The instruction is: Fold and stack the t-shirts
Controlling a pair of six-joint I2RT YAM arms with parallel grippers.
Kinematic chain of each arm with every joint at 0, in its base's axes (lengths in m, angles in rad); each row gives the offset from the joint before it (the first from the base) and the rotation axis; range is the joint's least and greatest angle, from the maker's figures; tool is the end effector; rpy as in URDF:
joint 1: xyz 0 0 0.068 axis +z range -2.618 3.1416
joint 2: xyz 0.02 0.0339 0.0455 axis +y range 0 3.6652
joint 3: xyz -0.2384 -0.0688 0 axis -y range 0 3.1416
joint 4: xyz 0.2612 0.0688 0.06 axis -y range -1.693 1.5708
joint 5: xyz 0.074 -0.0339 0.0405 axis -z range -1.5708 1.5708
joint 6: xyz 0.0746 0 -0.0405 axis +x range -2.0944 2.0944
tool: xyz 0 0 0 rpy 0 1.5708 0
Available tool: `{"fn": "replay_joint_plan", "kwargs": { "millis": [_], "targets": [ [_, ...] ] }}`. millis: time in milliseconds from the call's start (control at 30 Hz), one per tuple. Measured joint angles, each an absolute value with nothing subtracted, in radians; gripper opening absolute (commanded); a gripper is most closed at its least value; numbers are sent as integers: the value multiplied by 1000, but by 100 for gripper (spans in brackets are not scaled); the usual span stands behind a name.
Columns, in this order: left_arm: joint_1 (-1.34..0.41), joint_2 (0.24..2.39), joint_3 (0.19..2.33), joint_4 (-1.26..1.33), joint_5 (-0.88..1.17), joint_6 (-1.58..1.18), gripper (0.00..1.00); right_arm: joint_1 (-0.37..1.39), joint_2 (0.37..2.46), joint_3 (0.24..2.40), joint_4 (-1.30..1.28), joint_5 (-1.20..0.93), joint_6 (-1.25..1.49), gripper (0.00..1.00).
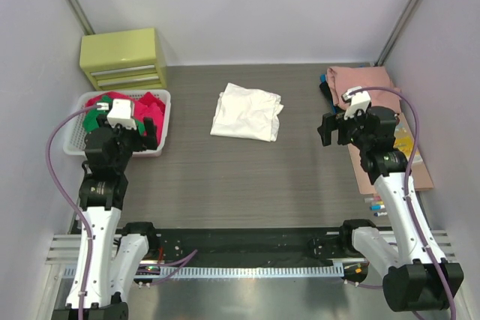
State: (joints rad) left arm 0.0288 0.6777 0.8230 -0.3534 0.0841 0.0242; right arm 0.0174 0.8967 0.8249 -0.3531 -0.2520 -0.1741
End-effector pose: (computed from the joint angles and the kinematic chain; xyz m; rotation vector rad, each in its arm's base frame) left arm 0.2293 0.0003 0.3295 0.0565 1.7774 -0.0366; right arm 0.2689 0.0233 0.2806 -0.3500 1.9534 0.1499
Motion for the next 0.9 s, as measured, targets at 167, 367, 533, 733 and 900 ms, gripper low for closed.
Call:
{"fn": "replay_joint_plan", "kwargs": {
  "millis": [167, 367, 533, 733, 900],
  "targets": [
    [29, 654, 786, -371, 126, 20, 92, 17, 903, 825, -352, -270, -169, 100],
    [29, 678, 784, -376, 148, -12, 93, 17, 933, 825, -353, -285, -163, 100],
    [29, 712, 785, -386, 204, -43, 93, 17, 937, 825, -353, -306, -151, 100],
    [29, 716, 785, -404, 267, -45, 98, 17, 955, 825, -374, -319, -165, 100],
    [29, 749, 811, -470, 294, -17, 100, 17, 936, 825, -429, -310, -206, 100]
  ]
}}
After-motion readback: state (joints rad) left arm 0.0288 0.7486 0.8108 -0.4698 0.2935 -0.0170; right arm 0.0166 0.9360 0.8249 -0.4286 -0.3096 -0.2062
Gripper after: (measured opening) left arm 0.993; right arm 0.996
